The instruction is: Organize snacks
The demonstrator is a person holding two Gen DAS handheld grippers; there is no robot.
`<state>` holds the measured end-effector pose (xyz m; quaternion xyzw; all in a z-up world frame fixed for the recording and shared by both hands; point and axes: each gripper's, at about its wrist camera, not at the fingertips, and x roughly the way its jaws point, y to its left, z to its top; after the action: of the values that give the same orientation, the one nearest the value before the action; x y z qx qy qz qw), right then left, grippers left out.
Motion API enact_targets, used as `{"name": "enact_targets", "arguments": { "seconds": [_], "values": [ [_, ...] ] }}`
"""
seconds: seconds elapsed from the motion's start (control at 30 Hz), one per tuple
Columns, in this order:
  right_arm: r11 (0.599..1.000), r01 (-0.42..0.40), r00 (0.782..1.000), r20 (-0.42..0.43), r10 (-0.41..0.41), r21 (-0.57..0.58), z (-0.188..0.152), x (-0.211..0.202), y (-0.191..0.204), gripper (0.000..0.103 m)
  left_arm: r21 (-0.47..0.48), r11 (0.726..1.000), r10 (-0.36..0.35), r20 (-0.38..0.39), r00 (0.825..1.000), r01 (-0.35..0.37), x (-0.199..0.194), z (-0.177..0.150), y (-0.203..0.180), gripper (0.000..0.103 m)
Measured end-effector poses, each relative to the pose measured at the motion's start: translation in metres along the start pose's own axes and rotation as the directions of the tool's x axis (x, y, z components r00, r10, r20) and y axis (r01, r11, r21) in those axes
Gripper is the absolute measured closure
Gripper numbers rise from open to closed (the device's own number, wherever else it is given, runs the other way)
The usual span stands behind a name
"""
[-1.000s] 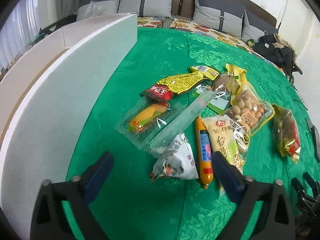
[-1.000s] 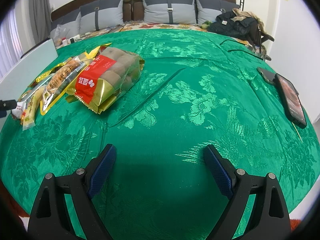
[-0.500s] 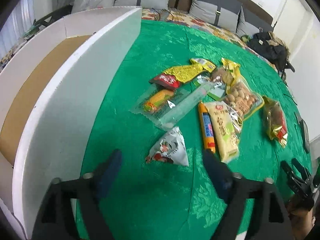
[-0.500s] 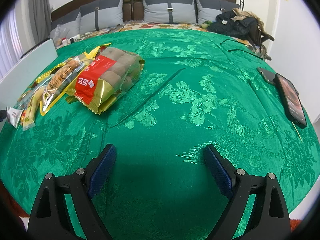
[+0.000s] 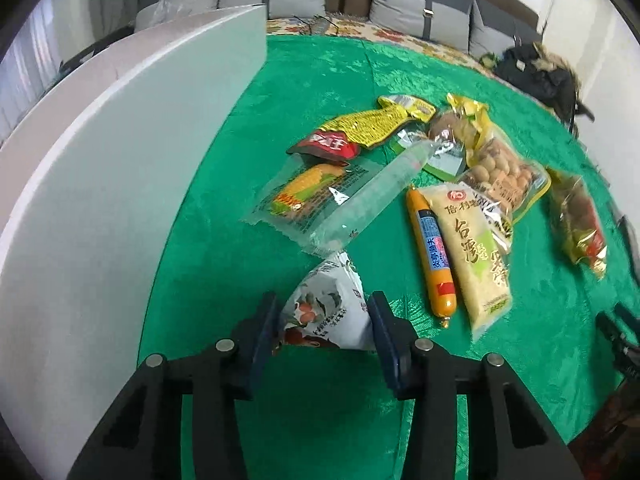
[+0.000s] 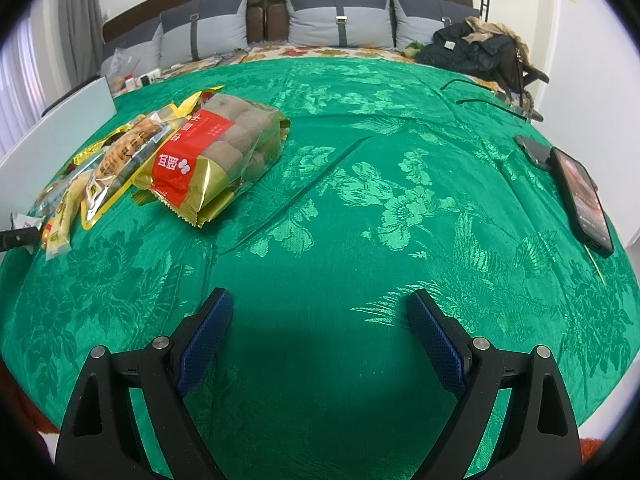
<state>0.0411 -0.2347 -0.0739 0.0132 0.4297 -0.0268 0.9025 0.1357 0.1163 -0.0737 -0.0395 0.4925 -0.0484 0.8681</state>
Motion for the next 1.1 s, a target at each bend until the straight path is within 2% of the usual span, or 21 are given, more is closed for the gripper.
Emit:
{"name": "enact_targets", "arguments": {
  "seconds": [0.03,0.1,0.17,0.2,0.27,0.3,0.33,0.37,0.43,0.47,0.53,0.6,0.63,0.77,0.83,0.87,0.93,0.97,1.03,1.07,1.1],
  "values": [
    [0.999,-0.032,0.999,-0.010,0.032,-0.006,0.001,-0.003,0.004,0.011,-0.011,1.000,-0.015,0.007,1.000,0.015,-0.004,-0.001,0.001,0.059],
    [0.987,-0.163,0.987,-0.010,0.163,-0.005,0.006,-0.014,0.016,0.011,-0.018,0.999,-0.043,0.020,0.999,0.044,-0.015,-0.007,0.002,0.059],
    [0.933,-0.360,0.932,-0.038,0.359,-0.003,0.016,-0.025,0.042,0.011,-0.016,0.998,-0.065,0.029,0.997,0.065,-0.026,-0.010,0.000,0.059],
    [0.891,-0.453,0.889,-0.074,0.451,-0.015,0.025,-0.027,0.065,0.012,-0.018,0.997,-0.078,0.032,0.996,0.078,-0.032,-0.012,-0.001,0.059],
    [0.834,-0.551,0.830,-0.130,0.542,-0.038,0.043,-0.026,0.104,0.015,-0.024,0.995,-0.100,0.042,0.994,0.101,-0.045,-0.014,0.000,0.059],
    [0.814,-0.580,0.807,-0.165,0.567,-0.038,0.054,-0.020,0.126,0.015,-0.028,0.994,-0.108,0.046,0.993,0.109,-0.050,-0.013,0.000,0.059],
    [0.807,-0.590,0.796,-0.194,0.573,-0.034,0.063,-0.013,0.143,0.015,-0.034,0.992,-0.118,0.051,0.992,0.119,-0.058,-0.014,0.003,0.059],
    [0.808,-0.589,0.792,-0.224,0.568,-0.032,0.073,-0.002,0.160,0.015,-0.040,0.991,-0.124,0.057,0.991,0.127,-0.063,-0.014,0.004,0.059],
    [0.843,-0.536,0.819,-0.267,0.509,-0.037,0.091,0.021,0.185,0.021,-0.049,0.989,-0.134,0.075,0.988,0.138,-0.076,-0.015,0.009,0.059],
    [0.856,-0.516,0.826,-0.282,0.488,-0.031,0.096,0.030,0.191,0.038,-0.052,0.988,-0.140,0.085,0.987,0.145,-0.083,-0.016,0.012,0.059],
    [0.877,-0.480,0.820,-0.346,0.455,0.015,0.106,0.055,0.199,0.059,-0.056,0.986,-0.148,0.098,0.984,0.154,-0.092,-0.020,0.017,0.059],
    [0.887,-0.461,0.818,-0.378,0.434,0.021,0.110,0.067,0.204,0.059,-0.059,0.985,-0.158,0.103,0.982,0.164,-0.097,-0.024,0.022,0.059],
    [0.894,-0.449,0.824,-0.389,0.412,-0.004,0.111,0.070,0.207,0.059,-0.058,0.984,-0.160,0.103,0.982,0.166,-0.098,-0.026,0.023,0.059],
    [0.903,-0.424,0.827,-0.436,0.354,-0.072,0.108,0.078,0.215,0.067,-0.054,0.983,-0.171,0.097,0.980,0.177,-0.097,-0.032,0.026,0.059],
    [0.900,-0.420,0.818,-0.479,0.318,-0.119,0.106,0.076,0.218,0.077,-0.060,0.980,-0.183,0.099,0.978,0.190,-0.098,-0.033,0.028,0.059],
    [0.901,-0.414,0.816,-0.490,0.305,-0.128,0.106,0.075,0.218,0.079,-0.062,0.978,-0.190,0.103,0.976,0.197,-0.099,-0.033,0.029,0.059],
    [0.910,-0.380,0.836,-0.483,0.261,-0.164,0.106,0.073,0.221,0.077,-0.061,0.976,-0.203,0.109,0.973,0.210,-0.102,-0.030,0.027,0.059],
    [0.913,-0.371,0.841,-0.477,0.255,-0.166,0.108,0.076,0.222,0.073,-0.058,0.974,-0.212,0.112,0.971,0.219,-0.104,-0.027,0.026,0.059],
    [0.912,-0.384,0.831,-0.485,0.273,-0.144,0.110,0.085,0.224,0.074,-0.055,0.972,-0.222,0.122,0.967,0.230,-0.112,-0.024,0.027,0.059],
    [0.910,-0.389,0.828,-0.488,0.277,-0.144,0.111,0.089,0.226,0.082,-0.057,0.970,-0.228,0.128,0.965,0.237,-0.116,-0.023,0.029,0.059],
    [0.911,-0.385,0.835,-0.476,0.276,-0.146,0.112,0.089,0.225,0.083,-0.060,0.967,-0.236,0.138,0.962,0.246,-0.123,-0.022,0.033,0.059]
  ]
}}
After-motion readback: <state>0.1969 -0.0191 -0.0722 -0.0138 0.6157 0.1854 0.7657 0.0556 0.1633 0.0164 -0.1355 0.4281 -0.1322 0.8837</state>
